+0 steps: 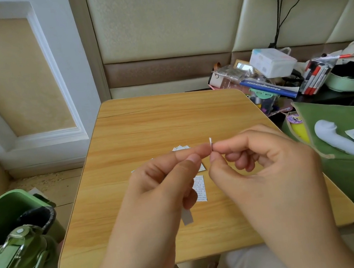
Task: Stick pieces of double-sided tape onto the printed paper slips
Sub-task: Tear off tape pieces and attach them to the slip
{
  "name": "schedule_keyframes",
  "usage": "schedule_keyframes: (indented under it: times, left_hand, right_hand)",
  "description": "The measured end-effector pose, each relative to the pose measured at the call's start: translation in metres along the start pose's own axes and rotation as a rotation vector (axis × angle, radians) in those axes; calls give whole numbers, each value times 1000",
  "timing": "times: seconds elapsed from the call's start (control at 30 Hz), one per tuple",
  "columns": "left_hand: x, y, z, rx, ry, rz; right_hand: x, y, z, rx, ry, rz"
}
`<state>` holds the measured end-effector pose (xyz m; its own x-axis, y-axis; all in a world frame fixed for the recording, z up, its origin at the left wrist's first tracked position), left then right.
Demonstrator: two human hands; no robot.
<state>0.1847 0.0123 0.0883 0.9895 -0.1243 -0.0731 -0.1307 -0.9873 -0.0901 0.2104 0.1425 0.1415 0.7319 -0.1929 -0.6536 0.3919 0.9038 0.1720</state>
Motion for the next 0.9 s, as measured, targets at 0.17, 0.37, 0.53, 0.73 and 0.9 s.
schedule_keyframes:
  times: [0.17, 0.37, 0.53, 0.73, 0.9]
  left_hand:
    - [-2, -3, -1, 70, 21, 71]
    - [-1, -6, 0, 121, 29, 151]
    - [-1, -7, 1, 121, 27, 177]
    - [1, 0, -2, 8, 3, 86]
    - [2, 4, -3, -104, -24, 49]
  right_hand:
    - [-2, -1, -4, -84, -44, 29]
    - [-3, 0, -5, -140, -63, 68]
    - [-3, 1, 7, -19, 64, 84]
    - [-3, 0, 20, 192, 187, 87]
    - [-2, -2, 23, 254, 227, 85]
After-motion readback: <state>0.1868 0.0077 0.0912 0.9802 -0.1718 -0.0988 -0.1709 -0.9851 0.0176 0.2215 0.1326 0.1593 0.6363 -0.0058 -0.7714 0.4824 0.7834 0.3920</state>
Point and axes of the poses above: each hand's wrist, its own x-axis away from the middle knuckle, its own y-axis out of the back of the hand, z = x × y, the point moved 9 cm from there along -x, towards the middle knuckle, and after that the axes turned 14 degrees about -x, right-handed, at the moved point
